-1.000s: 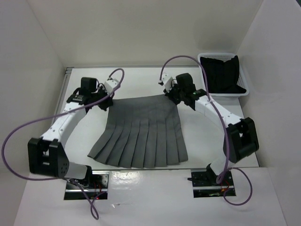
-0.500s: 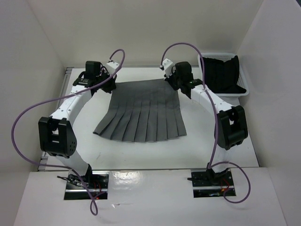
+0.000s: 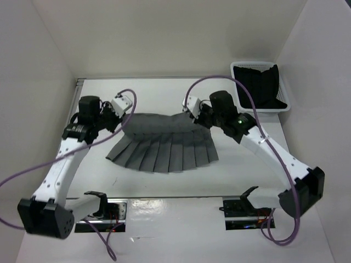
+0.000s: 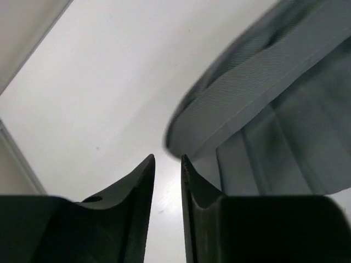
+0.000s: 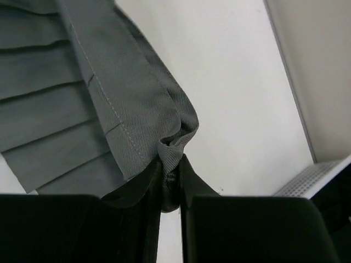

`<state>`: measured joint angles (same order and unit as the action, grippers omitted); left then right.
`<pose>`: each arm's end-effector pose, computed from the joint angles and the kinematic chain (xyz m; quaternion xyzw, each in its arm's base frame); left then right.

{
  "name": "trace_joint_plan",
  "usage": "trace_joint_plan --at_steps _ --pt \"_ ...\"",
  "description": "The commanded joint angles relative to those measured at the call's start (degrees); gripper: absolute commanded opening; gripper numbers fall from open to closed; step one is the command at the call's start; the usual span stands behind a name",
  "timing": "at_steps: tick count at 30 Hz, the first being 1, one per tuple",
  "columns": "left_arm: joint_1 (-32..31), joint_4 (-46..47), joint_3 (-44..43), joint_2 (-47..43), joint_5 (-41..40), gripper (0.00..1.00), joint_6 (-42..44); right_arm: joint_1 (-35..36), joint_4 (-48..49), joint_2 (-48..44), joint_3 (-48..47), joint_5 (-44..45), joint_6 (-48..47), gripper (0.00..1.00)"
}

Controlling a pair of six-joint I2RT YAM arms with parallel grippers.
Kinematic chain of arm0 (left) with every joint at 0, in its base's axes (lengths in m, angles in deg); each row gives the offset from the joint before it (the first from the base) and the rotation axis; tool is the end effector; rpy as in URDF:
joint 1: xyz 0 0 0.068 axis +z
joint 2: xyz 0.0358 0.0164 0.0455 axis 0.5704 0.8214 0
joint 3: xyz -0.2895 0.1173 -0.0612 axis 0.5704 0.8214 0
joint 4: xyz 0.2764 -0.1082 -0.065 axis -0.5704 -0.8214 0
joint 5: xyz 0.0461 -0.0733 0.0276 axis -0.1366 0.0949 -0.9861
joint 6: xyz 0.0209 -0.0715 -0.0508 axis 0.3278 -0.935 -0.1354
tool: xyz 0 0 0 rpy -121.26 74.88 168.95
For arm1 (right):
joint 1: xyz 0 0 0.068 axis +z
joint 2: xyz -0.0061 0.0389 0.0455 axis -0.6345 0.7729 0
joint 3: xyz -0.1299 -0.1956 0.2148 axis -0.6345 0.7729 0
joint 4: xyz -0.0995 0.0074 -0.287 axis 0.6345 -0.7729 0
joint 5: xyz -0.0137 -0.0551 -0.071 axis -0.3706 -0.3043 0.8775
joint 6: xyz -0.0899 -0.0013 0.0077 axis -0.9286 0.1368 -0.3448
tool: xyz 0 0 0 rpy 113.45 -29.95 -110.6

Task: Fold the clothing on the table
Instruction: Fold the skirt

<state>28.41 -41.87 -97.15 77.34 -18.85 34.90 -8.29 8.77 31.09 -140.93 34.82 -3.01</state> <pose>0.3114 -0.0580 0.3548 0.3192 0.8058 -0.0360 0.4975 0.3035 0.1983 0.3598 -0.5404 0.6891 0.0328 0.4817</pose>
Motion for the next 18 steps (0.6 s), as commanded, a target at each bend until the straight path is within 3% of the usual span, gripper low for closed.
trace_joint_plan --at_steps 1,2,3,5,6,12,18 --pt "1.0 -2.5 5.6 -8.1 -0.9 0.35 8.8 4.2 -10.8 -5.4 3.8 -1.5 -5.8 0.13" --pt "1.0 -3.8 6.7 -11.4 -1.6 0.54 9.6 5.6 -11.8 -5.9 4.3 -1.0 -4.8 0.35" --pt "1.0 -4.7 7.5 -12.0 -2.4 0.60 10.4 7.7 -14.6 -5.9 4.3 -1.0 -4.3 0.63" --pt "1.0 -6.7 9.2 -12.6 -4.0 0.67 11.4 9.8 -16.9 -6.6 5.7 -0.1 -4.3 0.79" --pt "1.0 -6.7 10.0 -13.5 -5.1 0.68 11.5 10.6 -19.9 -6.6 5.7 -0.1 -4.3 0.83" --pt "1.0 -6.7 14.4 -18.3 -7.1 0.68 10.9 14.4 -29.0 -1.4 6.8 -1.2 -4.9 0.83" --pt "1.5 -4.0 14.4 -19.0 -7.6 0.70 6.4 15.0 -20.4 -2.5 7.4 5.4 0.7 0.89"
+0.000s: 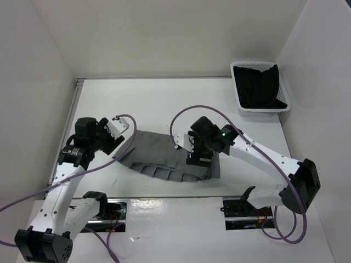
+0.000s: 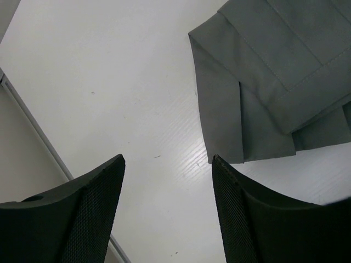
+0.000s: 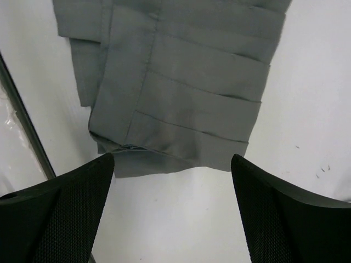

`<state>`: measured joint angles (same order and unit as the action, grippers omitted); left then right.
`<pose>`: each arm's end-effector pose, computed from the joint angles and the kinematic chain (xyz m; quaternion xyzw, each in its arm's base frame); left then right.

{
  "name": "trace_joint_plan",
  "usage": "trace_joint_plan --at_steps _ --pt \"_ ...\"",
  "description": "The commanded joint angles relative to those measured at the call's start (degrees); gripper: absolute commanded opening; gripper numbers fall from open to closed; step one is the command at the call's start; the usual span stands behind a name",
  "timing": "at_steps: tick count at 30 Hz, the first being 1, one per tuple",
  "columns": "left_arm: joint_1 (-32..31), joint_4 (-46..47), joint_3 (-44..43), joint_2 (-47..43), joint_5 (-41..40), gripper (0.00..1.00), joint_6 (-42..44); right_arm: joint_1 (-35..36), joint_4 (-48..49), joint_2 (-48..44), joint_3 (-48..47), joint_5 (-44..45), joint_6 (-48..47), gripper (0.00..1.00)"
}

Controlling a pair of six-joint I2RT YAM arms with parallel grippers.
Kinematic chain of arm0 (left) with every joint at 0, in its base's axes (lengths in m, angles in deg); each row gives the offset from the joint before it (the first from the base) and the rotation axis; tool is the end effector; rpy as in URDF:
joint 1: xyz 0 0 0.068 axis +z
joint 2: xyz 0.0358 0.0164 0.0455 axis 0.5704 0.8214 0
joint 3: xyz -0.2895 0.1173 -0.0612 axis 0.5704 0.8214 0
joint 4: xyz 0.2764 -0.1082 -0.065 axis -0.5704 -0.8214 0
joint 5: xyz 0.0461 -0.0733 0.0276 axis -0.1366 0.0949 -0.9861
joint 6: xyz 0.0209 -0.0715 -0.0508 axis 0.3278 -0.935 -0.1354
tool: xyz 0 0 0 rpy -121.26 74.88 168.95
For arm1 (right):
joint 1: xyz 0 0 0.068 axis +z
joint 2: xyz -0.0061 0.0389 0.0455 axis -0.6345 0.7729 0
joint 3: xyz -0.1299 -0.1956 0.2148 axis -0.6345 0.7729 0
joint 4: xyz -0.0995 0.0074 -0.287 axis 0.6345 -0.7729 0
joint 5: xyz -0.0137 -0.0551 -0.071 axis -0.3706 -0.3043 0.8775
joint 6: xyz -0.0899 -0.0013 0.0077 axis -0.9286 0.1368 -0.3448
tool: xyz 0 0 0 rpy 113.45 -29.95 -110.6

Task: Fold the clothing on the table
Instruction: Fold the skirt

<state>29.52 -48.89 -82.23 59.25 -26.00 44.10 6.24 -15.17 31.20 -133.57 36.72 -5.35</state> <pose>0.2257 -0.0342 0.3079 0.3526 0.8136 0.0526 0.4594 0.2039 0.2232 0.2659 -0.6862 0.6895 0.0683 0.2215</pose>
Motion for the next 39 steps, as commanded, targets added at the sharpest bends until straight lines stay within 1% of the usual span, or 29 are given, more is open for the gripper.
trace_joint_plan --at_steps 1,2,3,5,6,7,9,11,12,13,14,15,16,17,18,20,21,24,28,32,36,39 --pt "0.4 3.9 -0.5 0.2 -0.5 0.72 -3.6 0.4 5.3 -3.4 0.8 4.7 4.1 0.92" --pt "0.4 3.9 -1.2 0.8 -0.5 0.74 -5.7 -0.1 9.0 -4.0 1.4 6.8 6.6 0.93" --pt "0.4 4.5 -1.2 1.8 -1.0 0.74 -6.6 -0.7 10.2 -4.0 1.4 6.9 7.7 0.93" --pt "0.4 3.9 -3.7 6.2 -1.7 0.81 -9.5 -3.3 10.8 -4.0 -0.1 7.6 11.1 0.93" --pt "0.4 3.1 -4.6 9.8 -1.7 0.85 -10.4 -4.3 10.8 -2.2 -0.8 7.6 12.2 0.93" --pt "0.4 3.1 -5.5 11.7 -2.5 0.93 -11.3 -5.2 10.8 -1.4 -1.5 7.6 14.3 0.93" --pt "0.4 1.9 -7.6 15.9 -4.1 0.99 -14.4 -6.4 11.5 1.1 -1.5 9.0 16.2 0.94" --pt "0.4 0.7 -9.4 18.3 -6.3 0.99 -17.9 -6.4 10.6 4.9 -2.0 9.1 18.8 0.98" --pt "0.4 0.2 -10.5 18.3 -7.1 0.99 -19.3 -6.4 10.0 6.5 -2.7 8.5 20.0 0.98" --pt "0.9 -0.4 -12.9 19.1 -7.8 0.99 -20.8 -6.4 9.2 8.3 -3.6 7.6 21.0 0.99" --pt "2.0 -2.4 -14.4 19.7 -7.8 0.99 -23.5 -6.4 7.3 10.1 -5.9 6.1 22.2 0.99" --pt "2.8 -3.4 -16.0 19.7 -7.8 0.99 -24.7 -6.4 6.7 13.7 -7.0 3.2 23.0 0.99" --pt "3.7 -4.4 -18.8 20.4 -7.8 0.99 -26.0 -6.4 6.7 15.4 -9.1 2.0 24.3 0.99" --pt "5.5 -6.6 -20.0 20.4 -7.8 0.99 -28.2 -5.0 6.0 17.0 -10.1 1.2 25.1 0.99" --pt "6.5 -7.7 -21.1 20.4 -6.6 0.99 -28.9 -4.2 6.0 20.0 -11.0 1.2 26.1 0.99" --pt "8.3 -10.1 -22.4 20.4 -3.6 0.99 -30.0 -2.4 6.0 21.9 -13.0 2.2 27.8 0.99" --pt "9.8 -10.1 -22.4 19.9 -2.6 0.99 -30.7 -1.2 7.0 22.6 -13.0 2.8 28.7 0.99" --pt "11.1 -11.6 -21.7 17.4 -0.1 0.99 -31.2 -1.2 7.8 24.0 -14.3 2.7 29.2 0.99" --pt "11.1 -11.6 -19.2 13.7 -0.1 0.99 -32.6 0.1 7.8 24.6 -14.8 0.6 29.9 0.99" --pt "12.5 -10.5 -18.0 11.6 -0.1 0.99 -34.0 2.4 8.6 25.8 -14.2 1.9 31.0 0.99" --pt "14.1 -8.8 -15.2 11.6 0.4 0.99 -34.0 3.0 9.9 30.1 -14.9 2.5 33.1 0.99" --pt "16.9 -6.5 -13.6 12.2 2.3 0.99 -34.0 3.5 10.4 33.9 -16.2 1.9 33.8 0.99"
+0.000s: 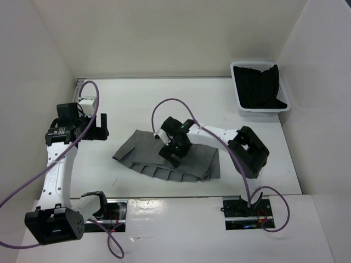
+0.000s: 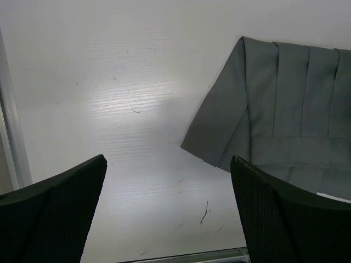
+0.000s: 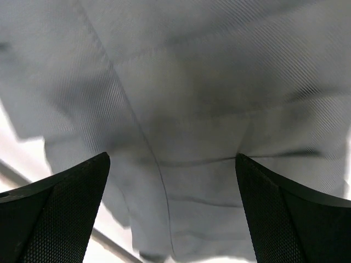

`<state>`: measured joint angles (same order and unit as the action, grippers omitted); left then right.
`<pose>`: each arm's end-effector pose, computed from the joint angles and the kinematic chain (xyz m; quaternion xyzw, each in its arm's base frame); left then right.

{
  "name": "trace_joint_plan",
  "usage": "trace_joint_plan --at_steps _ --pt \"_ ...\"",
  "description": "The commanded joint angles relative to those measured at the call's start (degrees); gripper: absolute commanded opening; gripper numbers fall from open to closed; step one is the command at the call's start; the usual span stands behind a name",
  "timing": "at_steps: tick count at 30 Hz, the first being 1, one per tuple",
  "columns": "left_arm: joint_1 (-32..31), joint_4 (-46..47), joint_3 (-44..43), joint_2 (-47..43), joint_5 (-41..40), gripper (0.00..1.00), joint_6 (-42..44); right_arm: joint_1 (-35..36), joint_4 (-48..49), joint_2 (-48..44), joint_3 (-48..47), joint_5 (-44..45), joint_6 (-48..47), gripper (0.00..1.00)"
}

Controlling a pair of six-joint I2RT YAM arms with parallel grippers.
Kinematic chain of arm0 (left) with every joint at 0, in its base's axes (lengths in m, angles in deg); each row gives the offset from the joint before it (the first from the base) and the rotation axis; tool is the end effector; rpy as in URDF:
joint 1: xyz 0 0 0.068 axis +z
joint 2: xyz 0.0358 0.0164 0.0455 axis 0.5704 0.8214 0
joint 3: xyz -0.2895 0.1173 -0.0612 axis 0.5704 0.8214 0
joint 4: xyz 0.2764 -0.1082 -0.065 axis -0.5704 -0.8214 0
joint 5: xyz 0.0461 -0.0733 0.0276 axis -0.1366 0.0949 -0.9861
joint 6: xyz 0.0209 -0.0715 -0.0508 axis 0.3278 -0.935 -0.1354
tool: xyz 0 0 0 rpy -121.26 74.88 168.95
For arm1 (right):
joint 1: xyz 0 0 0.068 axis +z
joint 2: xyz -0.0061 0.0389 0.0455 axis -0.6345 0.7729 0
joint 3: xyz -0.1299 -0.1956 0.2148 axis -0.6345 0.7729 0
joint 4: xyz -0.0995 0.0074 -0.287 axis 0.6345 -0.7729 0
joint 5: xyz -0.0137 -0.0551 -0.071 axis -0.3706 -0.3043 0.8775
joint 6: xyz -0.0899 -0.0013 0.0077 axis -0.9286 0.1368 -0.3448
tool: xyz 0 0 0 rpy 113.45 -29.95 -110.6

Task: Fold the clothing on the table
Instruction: Fold the skirt

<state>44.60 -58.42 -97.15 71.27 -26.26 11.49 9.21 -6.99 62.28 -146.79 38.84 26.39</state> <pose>0.2646 0.0326 0.3470 -0.0129 0.9115 -0.0243 0.4105 0.2772 0.3255 0.1646 -0.4946 0.8565 0.0880 0.1184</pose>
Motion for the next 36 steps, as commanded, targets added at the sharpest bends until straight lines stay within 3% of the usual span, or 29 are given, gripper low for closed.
trace_joint_plan --at_steps 1,7,14,19,30,36 --pt "1.8 3.0 1.3 0.2 3.1 0.99 -0.7 0.5 2.9 3.6 -3.6 -0.2 2.8 0.99" --pt "2.6 3.6 1.8 0.9 3.2 0.99 -0.7 0.5 6.5 7.4 -3.5 0.4 4.0 0.99" --pt "2.6 4.2 2.3 0.3 3.2 0.99 -0.7 0.5 10.2 9.7 -2.5 10.8 3.4 0.99" --pt "2.6 4.2 2.3 0.3 3.2 0.99 -0.7 0.5 12.2 11.1 -3.7 17.0 -1.3 0.99" --pt "2.6 4.2 2.3 -0.2 3.2 0.99 -0.7 -1.1 12.8 15.3 -10.4 18.6 -13.5 0.99" --pt "2.6 4.2 2.3 -0.2 3.2 0.99 -0.7 -3.0 13.6 13.9 -8.2 19.2 -19.0 0.99"
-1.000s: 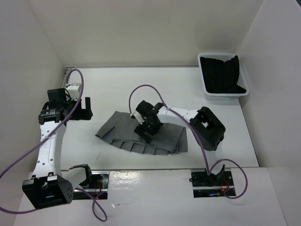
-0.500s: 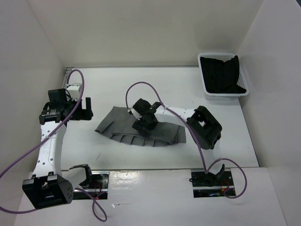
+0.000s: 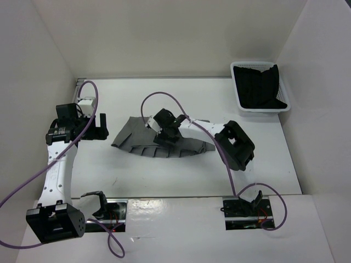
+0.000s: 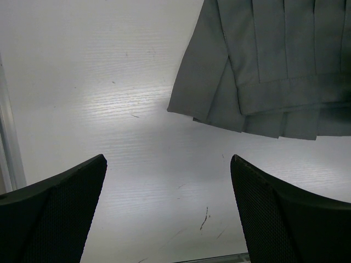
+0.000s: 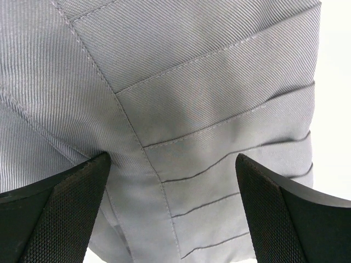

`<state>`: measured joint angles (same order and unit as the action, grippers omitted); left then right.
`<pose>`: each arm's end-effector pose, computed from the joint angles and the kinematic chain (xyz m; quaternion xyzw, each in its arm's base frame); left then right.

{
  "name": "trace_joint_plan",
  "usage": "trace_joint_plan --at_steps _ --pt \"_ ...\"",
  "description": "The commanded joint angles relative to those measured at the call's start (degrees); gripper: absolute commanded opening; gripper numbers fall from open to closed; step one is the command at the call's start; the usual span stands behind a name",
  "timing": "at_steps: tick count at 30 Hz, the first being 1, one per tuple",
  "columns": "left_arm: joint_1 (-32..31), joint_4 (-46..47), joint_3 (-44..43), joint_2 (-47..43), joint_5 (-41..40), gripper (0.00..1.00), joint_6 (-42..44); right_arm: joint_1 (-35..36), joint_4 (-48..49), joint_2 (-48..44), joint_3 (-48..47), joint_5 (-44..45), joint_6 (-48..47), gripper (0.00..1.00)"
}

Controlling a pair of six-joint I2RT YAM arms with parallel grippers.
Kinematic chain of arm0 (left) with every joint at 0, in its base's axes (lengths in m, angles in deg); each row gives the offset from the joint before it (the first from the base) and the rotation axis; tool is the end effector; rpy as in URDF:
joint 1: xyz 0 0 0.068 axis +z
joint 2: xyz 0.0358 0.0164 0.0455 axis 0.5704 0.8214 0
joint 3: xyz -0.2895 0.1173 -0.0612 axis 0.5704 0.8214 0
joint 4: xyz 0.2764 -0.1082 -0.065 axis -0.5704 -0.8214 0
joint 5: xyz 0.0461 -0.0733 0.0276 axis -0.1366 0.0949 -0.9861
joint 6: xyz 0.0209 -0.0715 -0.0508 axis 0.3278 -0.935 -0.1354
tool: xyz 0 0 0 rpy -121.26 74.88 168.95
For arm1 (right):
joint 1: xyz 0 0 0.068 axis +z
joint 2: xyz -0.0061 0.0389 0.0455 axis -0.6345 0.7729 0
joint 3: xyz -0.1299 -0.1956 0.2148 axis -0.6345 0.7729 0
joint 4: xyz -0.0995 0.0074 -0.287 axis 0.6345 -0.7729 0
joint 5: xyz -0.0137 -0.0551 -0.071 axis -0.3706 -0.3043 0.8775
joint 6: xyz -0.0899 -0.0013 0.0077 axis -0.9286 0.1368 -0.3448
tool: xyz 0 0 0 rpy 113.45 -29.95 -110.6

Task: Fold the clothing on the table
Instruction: Fold the skirt

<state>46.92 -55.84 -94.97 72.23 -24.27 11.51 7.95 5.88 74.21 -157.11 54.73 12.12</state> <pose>0.2699 0.0420 0.3329 -0.0247 0.9120 -0.0324 0.4081 0.3580 0.3664 0.1448 -0.5526 0.7941 -0.0431 0.2492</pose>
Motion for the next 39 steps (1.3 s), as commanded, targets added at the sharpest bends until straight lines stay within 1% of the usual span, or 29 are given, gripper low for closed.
trace_joint_plan --at_steps 1,9,12,15,16,18,19,21,22,25,28,30,31,32,33,35,38,39 --pt "0.3 1.6 0.2 -1.2 1.2 0.99 -0.8 -2.4 1.3 1.9 3.5 3.3 -5.5 0.99" --pt "0.3 1.6 0.2 -1.2 1.8 0.99 -0.8 -5.1 1.8 -3.2 8.6 2.6 -6.9 0.99" --pt "0.3 1.6 0.2 -1.2 1.8 0.99 -0.8 -5.1 1.8 -5.5 8.6 0.9 -6.2 0.99" --pt "0.3 1.6 0.7 -0.6 4.2 0.99 -0.1 -5.1 -0.4 -9.7 7.2 -2.9 -4.2 0.99" --pt "0.3 1.6 0.7 0.5 5.0 0.99 0.6 -5.1 -1.2 -12.6 6.6 -6.1 -3.6 0.99" --pt "-1.6 1.0 -0.6 3.7 5.8 0.99 1.5 -5.1 -2.4 -16.2 5.1 -9.1 -2.5 0.99" --pt "-3.2 0.3 -1.3 5.1 6.5 0.99 2.2 -5.1 -3.6 -19.9 5.1 -11.9 -1.8 0.99" --pt "-3.7 -0.3 -4.8 10.0 8.3 0.99 2.8 -5.1 -4.2 -23.5 4.5 -13.6 -1.2 0.99" --pt "-4.6 -0.3 -6.2 11.8 9.0 0.99 3.5 -5.6 -4.2 -26.9 4.5 -14.2 -1.2 0.99" --pt "-6.6 0.5 -11.2 18.3 11.1 0.99 4.8 -6.8 -2.8 -31.3 8.6 -14.2 -0.7 0.99" --pt "-8.2 2.7 -14.1 24.7 12.4 0.88 6.3 -10.2 -2.0 -35.3 12.7 -13.3 -0.7 0.99" --pt "-8.9 4.9 -15.1 29.3 13.1 0.78 6.8 -14.2 -2.0 -37.8 14.9 -15.3 -0.2 0.99" --pt "-8.9 5.9 -15.7 30.7 13.1 0.63 7.5 -15.5 -2.0 -38.7 15.7 -16.1 -0.2 0.99" --pt "-8.9 6.8 -15.7 32.1 13.1 0.55 7.5 -16.6 -2.0 -39.6 17.2 -16.7 0.4 0.99" --pt "-8.9 7.5 -16.3 34.9 13.9 0.49 8.6 -18.4 -2.0 -41.6 18.0 -17.3 0.4 0.99" --pt "-9.4 8.1 -17.9 39.0 16.4 0.47 10.0 -20.5 -1.5 -43.9 19.9 -17.9 1.0 0.99" --pt "-9.4 7.6 -20.8 43.4 19.4 0.50 10.7 -22.2 -1.5 -48.2 21.7 -18.5 1.6 0.99" --pt "-10.0 7.6 -21.5 44.3 19.4 0.53 10.8 -23.2 -0.9 -49.0 21.8 -19.3 1.6 0.99"
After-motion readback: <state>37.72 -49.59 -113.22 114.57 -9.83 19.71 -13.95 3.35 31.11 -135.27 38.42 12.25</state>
